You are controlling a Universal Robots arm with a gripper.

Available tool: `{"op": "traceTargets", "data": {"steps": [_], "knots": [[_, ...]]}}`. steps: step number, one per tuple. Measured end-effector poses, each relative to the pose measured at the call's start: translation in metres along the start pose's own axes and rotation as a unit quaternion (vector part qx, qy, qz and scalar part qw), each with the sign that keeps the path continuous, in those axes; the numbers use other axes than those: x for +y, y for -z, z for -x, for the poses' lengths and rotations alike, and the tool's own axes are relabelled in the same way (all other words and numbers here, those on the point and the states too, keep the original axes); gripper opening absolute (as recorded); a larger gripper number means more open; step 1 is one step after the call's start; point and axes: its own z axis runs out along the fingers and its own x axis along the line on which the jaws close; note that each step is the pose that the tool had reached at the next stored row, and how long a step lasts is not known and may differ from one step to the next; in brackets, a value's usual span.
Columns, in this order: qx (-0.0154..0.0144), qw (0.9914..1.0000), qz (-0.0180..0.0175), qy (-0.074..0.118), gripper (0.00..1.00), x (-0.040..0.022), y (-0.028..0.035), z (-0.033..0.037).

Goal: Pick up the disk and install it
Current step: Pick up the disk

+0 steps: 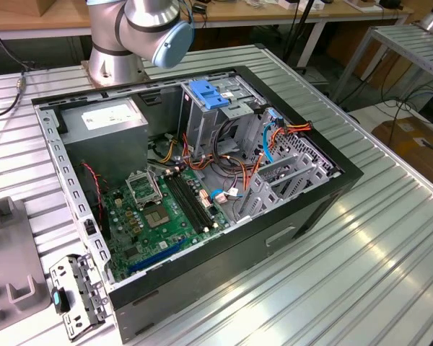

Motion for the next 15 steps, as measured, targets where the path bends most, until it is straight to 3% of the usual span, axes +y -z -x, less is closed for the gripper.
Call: {"op": "traceTargets", "data": {"steps": [1, 2, 15], "knots": [[0.0000, 1.00000, 0.0000, 0.000, 0.47, 0.0000, 0.0000, 0.0000], [0.0000, 1.00000, 0.0000, 0.000, 0.40, 0.0000, 0.0000, 0.0000], [0.0000, 1.00000, 0.0000, 0.000, 0.37, 0.0000, 0.0000, 0.0003]]}}
